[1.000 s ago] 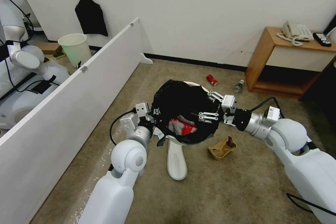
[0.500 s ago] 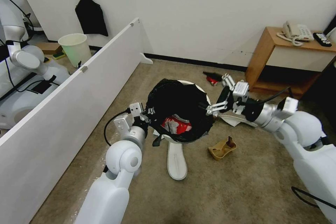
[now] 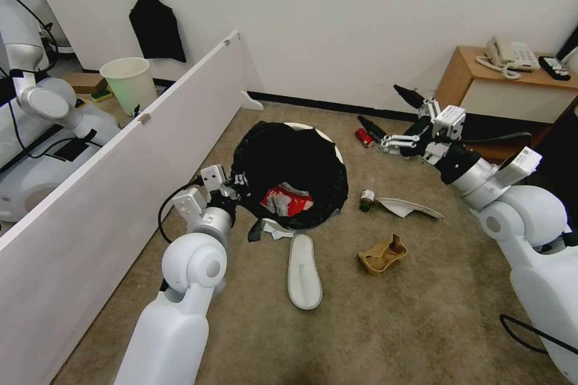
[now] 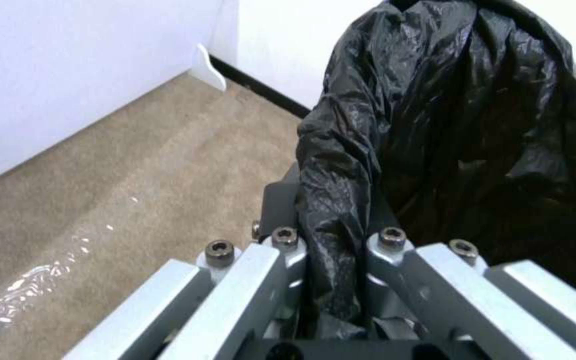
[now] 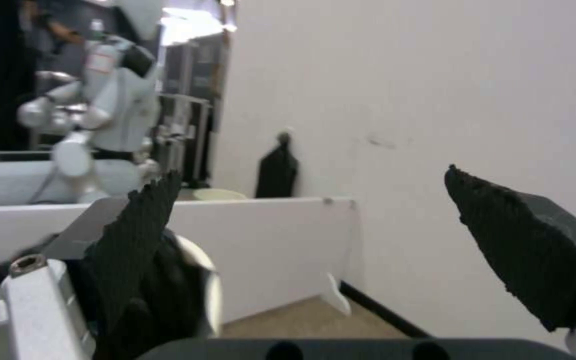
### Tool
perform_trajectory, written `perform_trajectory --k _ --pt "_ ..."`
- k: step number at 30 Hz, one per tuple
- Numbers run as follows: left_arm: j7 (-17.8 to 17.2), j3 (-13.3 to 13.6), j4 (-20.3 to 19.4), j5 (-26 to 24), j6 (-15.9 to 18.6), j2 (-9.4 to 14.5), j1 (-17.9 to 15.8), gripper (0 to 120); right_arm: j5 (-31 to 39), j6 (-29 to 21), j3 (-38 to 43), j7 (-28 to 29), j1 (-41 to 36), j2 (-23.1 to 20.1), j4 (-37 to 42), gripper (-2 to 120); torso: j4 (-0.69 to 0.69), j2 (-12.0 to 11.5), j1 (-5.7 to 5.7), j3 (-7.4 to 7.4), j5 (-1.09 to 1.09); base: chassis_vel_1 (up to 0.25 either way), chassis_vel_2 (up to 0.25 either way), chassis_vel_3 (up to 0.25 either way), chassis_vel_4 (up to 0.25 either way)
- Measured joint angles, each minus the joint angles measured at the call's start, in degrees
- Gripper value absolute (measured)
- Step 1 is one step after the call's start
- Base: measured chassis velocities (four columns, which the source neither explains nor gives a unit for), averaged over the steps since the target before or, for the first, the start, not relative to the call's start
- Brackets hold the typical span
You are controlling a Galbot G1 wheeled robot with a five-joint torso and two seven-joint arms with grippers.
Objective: Pick up the trash bin, then pick up the garbage from the floor and place it into the trash bin.
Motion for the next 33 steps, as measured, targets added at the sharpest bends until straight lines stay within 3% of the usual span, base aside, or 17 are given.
perform_trajectory --k 14,22,33 --pt "0.0 -2.2 -0.5 -1.4 0.2 0.5 -0.7 4 -1.0 -5.6 -1.5 7.1 -0.2 1.9 -2.3 100 0.0 0.0 0.0 0.0 0.0 0.0 0.0 0.0 0.0" --pt "0.0 -2.4 -0.7 -1.5 0.2 0.3 -0.9 4 -3.8 -12.4 -6.2 12.5 -2.9 2.2 -4.5 100 0.0 0.0 0.0 0.0 0.01 0.0 0.0 0.0 0.0" --pt "-0.1 -2.6 -0.8 -1.5 0.2 0.2 -0.8 4 -1.4 -21.4 -15.1 21.7 -2.9 3.5 -6.9 100 0.0 0.0 0.0 0.0 0.0 0.0 0.0 0.0 0.0"
